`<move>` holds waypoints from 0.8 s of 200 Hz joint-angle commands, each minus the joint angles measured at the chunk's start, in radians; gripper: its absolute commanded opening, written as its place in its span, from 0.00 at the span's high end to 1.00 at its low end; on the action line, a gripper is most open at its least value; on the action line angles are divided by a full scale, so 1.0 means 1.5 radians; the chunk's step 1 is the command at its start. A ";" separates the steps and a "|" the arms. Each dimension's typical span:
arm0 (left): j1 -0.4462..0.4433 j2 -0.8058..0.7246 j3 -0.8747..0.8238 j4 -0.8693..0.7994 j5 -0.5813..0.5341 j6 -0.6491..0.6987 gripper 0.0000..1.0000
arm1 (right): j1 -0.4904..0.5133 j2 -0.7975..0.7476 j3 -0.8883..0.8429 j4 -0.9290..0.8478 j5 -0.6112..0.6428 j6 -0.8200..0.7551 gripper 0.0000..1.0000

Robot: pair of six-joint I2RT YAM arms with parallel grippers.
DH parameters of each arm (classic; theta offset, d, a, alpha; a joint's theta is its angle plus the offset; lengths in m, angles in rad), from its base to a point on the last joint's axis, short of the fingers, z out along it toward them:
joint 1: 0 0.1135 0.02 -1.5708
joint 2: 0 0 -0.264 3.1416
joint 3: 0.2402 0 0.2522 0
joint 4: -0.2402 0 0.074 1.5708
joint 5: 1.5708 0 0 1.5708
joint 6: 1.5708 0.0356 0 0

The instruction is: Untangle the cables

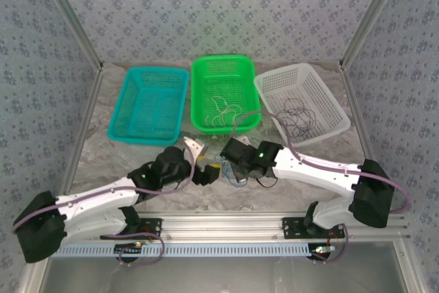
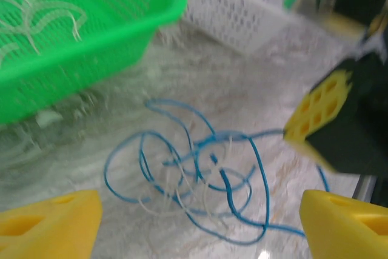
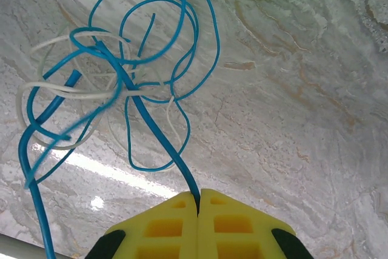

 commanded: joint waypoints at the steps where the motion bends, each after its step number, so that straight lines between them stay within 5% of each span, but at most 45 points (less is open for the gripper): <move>1: -0.030 0.040 0.033 -0.007 -0.013 -0.001 0.15 | -0.003 0.003 0.030 -0.013 -0.023 0.012 1.00; 65: -0.065 0.165 0.096 0.031 -0.080 -0.038 0.18 | -0.001 0.004 0.028 -0.006 -0.031 0.024 1.00; 121: -0.065 0.239 0.155 -0.105 -0.198 -0.081 0.59 | 0.004 -0.088 0.017 -0.014 -0.038 0.021 1.00; 160: -0.055 0.222 0.130 -0.118 -0.245 -0.108 0.69 | -0.009 -0.172 -0.021 -0.114 -0.018 0.036 1.00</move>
